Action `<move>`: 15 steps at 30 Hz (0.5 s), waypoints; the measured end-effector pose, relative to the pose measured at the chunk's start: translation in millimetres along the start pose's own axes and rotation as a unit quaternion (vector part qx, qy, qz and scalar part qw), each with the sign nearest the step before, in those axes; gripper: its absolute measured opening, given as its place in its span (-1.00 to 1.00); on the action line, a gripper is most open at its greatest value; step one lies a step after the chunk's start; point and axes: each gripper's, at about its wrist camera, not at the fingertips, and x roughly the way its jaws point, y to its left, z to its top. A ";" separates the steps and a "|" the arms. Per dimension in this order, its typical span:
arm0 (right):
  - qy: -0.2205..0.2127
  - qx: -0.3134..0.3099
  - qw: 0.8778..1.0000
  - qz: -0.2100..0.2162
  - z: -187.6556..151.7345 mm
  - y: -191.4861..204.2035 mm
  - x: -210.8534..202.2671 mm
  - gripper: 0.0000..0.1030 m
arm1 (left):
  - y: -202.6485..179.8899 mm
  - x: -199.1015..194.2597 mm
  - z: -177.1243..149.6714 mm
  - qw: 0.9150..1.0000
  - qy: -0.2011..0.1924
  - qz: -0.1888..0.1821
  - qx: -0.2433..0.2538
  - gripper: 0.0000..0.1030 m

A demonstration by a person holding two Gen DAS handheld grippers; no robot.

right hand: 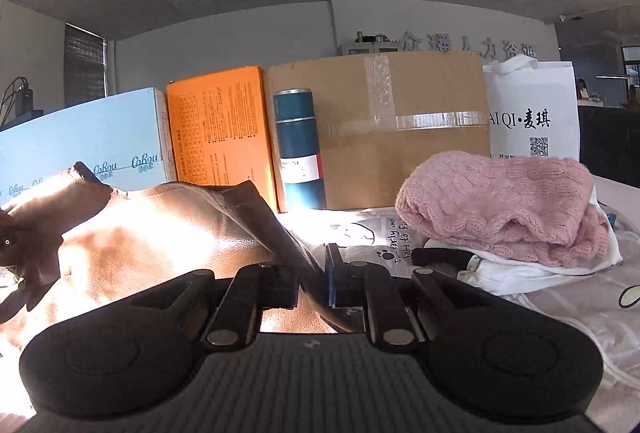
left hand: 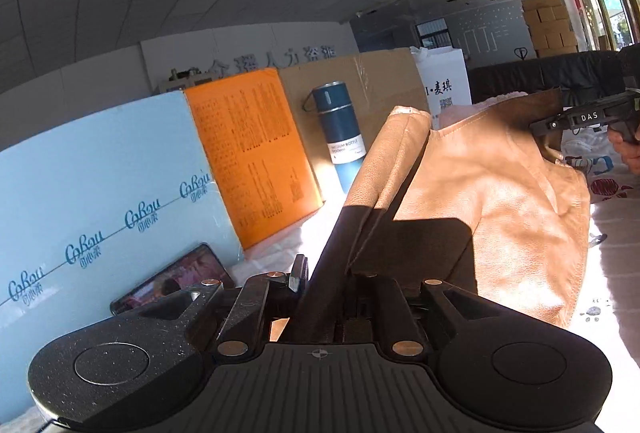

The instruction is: Fold clothes

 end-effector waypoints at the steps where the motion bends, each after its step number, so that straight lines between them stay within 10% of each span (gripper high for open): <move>1: 0.005 0.006 1.000 -0.002 -0.7 -0.5 3.7 -0.77 | 2.0 5.0 -3.1 1.000 0.006 0.000 -0.006 -0.71; 15: 0.025 0.073 0.997 0.003 -8.0 -21.5 22.1 -0.69 | 13.1 21.5 -14.2 0.994 0.026 0.040 -0.096 -0.34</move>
